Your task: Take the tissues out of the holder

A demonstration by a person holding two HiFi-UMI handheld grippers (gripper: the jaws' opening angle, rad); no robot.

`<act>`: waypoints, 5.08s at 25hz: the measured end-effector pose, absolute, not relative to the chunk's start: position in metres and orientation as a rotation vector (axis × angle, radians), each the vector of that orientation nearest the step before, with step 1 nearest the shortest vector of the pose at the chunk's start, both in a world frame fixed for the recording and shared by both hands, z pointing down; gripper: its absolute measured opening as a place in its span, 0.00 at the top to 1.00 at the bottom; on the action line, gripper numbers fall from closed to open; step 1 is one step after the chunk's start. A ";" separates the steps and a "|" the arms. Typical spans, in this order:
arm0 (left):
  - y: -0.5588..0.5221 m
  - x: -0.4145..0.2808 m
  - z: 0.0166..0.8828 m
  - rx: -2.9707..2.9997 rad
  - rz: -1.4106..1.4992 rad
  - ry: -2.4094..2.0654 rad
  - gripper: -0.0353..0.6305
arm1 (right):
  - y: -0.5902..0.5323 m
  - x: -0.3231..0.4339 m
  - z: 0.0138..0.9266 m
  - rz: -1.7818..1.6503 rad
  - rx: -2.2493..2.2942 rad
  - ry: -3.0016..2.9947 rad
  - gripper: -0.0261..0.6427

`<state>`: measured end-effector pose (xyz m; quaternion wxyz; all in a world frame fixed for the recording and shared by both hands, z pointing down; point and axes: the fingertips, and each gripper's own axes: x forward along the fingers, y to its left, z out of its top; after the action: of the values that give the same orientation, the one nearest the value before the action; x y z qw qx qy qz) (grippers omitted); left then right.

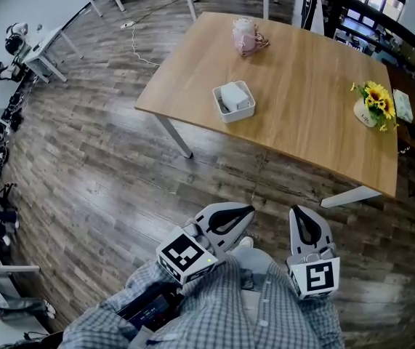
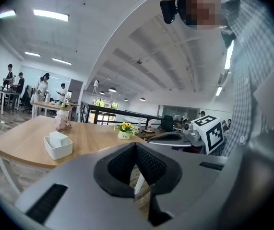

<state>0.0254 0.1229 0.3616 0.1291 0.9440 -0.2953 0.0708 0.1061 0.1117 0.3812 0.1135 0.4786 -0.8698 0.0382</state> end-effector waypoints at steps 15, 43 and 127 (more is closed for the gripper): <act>0.120 0.021 0.370 2.708 0.268 -0.906 0.94 | 0.117 0.119 0.399 0.146 1.370 -2.525 0.94; 0.009 0.023 0.377 2.709 0.209 -0.855 0.94 | 0.017 0.121 0.400 0.173 1.431 -2.479 0.94; -0.214 -0.079 0.411 2.469 0.261 -1.055 0.94 | -0.222 -0.051 0.540 0.386 0.915 -2.287 0.53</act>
<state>-0.0793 -0.2139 0.4111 0.2201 0.8928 -0.3816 0.0943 -0.0506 -0.2216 0.5405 0.3184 0.3479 -0.8695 0.1468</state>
